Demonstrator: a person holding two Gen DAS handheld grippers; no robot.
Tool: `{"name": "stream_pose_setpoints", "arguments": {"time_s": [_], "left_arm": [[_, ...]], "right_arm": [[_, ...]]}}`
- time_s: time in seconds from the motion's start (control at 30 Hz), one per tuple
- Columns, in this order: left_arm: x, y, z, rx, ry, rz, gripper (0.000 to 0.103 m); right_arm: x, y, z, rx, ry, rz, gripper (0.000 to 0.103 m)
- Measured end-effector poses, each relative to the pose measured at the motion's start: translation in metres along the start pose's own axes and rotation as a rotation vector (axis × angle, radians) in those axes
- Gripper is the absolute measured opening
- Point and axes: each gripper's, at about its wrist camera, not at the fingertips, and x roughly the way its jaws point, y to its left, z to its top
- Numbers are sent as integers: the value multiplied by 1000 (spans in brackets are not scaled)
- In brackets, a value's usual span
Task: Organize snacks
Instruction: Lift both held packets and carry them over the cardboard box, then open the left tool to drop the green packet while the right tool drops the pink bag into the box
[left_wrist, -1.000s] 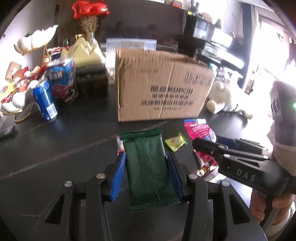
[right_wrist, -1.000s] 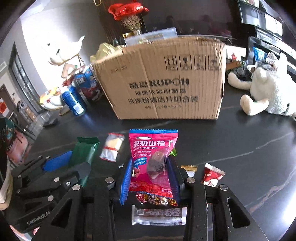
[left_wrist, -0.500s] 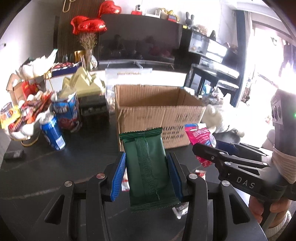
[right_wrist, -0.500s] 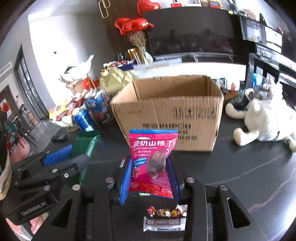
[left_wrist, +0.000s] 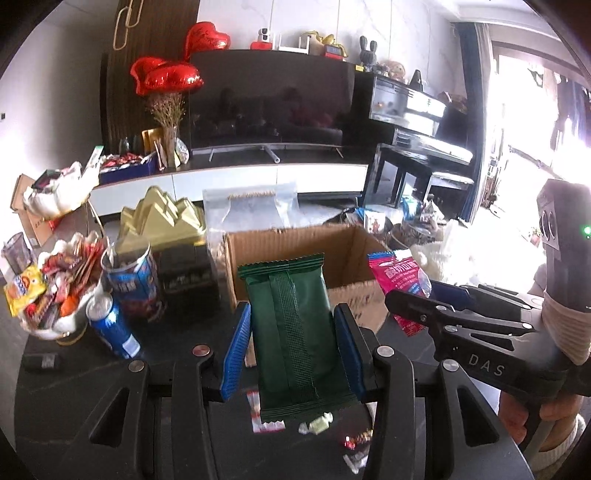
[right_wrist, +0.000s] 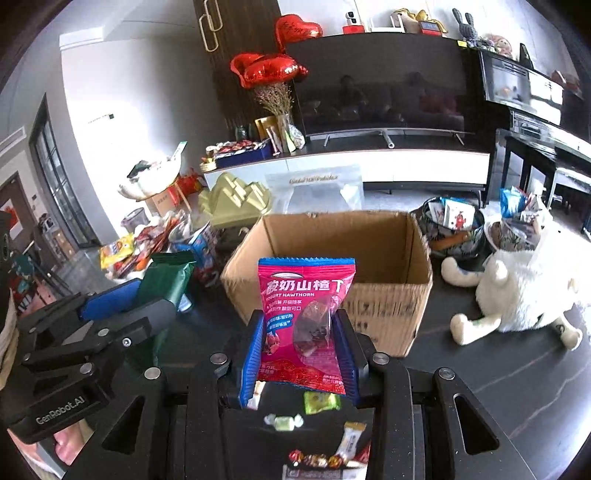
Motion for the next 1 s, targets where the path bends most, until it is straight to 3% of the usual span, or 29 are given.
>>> {"name": "stream_pose_setpoints", "arguments": {"time_s": [0.37,0.73,0.8,0.87,1.0], "left_arm": [[55,11,45,10,38,-6,45],[117,17,60,21,77,-11,45],[126,18,62,20,72,1,50],[129,19,63,21,71,17,63],[119,19,54,20,50,34,65]], "right_arm": [[32,-20,44,5,7,-44,38],[76,-41,52,31,36,-41,38],[84,-44,54,29,37,-50,38],[90,-49,55,41,28,-76,42],[90,-52,48,50,29,-119,47]]}}
